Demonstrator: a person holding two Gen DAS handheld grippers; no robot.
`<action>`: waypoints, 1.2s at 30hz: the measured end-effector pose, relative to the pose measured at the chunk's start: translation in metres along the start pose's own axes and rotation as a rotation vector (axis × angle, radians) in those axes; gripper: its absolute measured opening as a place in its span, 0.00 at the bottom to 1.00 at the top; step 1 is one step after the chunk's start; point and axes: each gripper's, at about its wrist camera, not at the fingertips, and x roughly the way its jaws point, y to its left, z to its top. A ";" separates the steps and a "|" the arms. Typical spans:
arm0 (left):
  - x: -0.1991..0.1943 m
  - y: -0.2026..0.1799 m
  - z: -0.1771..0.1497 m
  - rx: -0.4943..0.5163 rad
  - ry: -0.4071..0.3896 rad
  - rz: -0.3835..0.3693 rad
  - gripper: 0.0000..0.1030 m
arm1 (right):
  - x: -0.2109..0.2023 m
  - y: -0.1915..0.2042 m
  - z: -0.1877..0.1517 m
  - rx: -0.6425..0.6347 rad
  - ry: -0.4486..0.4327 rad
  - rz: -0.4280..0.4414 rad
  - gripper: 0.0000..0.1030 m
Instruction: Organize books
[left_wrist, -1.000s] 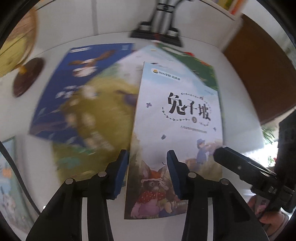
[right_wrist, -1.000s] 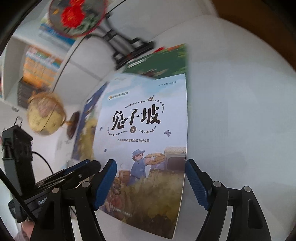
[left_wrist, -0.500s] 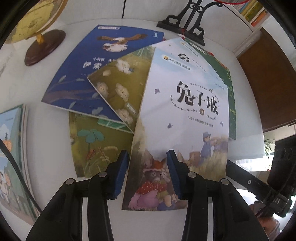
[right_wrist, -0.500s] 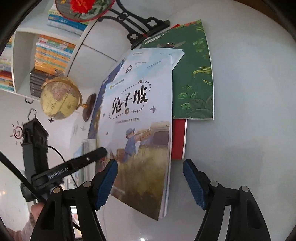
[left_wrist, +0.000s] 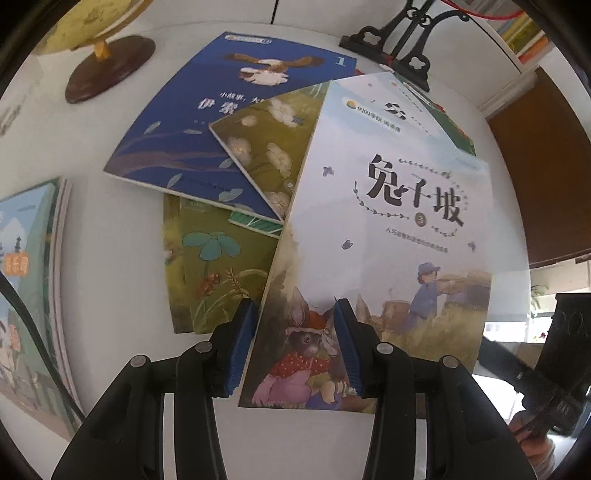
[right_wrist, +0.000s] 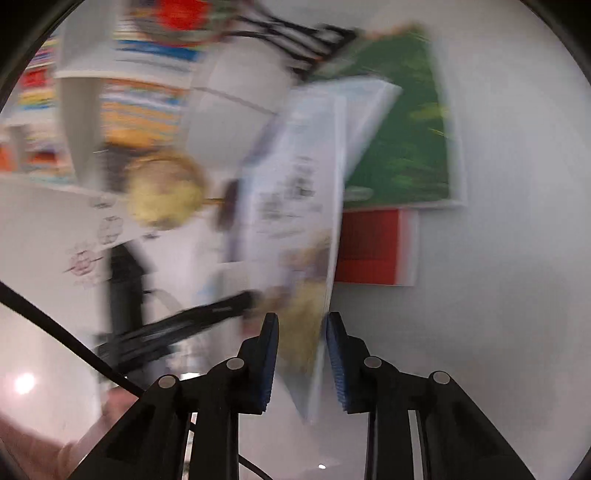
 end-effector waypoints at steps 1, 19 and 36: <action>0.001 0.001 0.000 -0.006 0.002 -0.005 0.40 | 0.002 0.006 0.000 -0.028 0.004 -0.016 0.26; -0.040 -0.031 -0.015 0.088 -0.123 -0.155 0.22 | 0.006 0.012 0.001 -0.124 -0.041 -0.301 0.09; -0.062 -0.049 -0.024 0.205 -0.181 -0.094 0.22 | -0.008 0.068 -0.002 -0.303 -0.124 -0.420 0.09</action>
